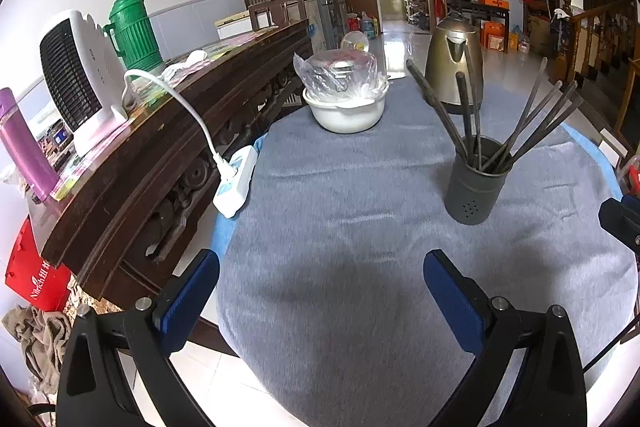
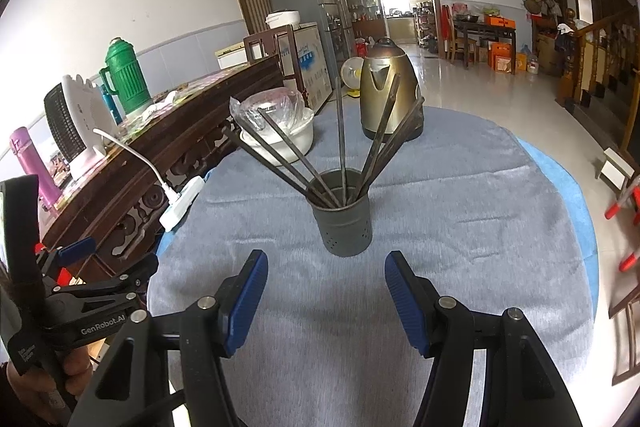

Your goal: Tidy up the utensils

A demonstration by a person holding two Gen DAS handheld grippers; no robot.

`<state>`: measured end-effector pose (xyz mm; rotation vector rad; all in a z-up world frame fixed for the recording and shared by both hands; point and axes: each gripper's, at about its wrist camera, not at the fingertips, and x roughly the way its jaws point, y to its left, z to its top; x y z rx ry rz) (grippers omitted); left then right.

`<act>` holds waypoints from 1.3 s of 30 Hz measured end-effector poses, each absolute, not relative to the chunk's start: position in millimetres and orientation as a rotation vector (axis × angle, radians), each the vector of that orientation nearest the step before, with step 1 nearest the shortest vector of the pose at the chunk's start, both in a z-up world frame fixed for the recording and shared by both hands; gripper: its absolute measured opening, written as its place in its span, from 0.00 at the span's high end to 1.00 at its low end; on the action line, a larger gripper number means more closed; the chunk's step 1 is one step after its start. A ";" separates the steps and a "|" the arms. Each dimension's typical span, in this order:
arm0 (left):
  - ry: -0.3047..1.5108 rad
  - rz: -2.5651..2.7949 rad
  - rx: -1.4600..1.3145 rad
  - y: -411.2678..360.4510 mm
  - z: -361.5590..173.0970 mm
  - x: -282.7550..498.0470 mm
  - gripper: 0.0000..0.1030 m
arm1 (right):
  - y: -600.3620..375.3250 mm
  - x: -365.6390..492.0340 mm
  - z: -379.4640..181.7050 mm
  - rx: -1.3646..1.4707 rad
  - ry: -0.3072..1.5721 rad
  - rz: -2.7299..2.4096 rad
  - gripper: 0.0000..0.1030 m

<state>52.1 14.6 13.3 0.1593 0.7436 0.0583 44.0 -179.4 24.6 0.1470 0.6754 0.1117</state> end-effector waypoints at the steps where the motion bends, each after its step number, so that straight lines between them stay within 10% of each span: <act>1: 0.740 0.058 0.160 13.4 15.3 52.1 0.01 | -180.2 44.3 26.0 0.147 0.673 0.112 0.37; 39: 0.640 0.101 0.263 -33.1 74.5 25.0 0.01 | -232.4 8.3 56.6 0.220 0.556 0.148 0.37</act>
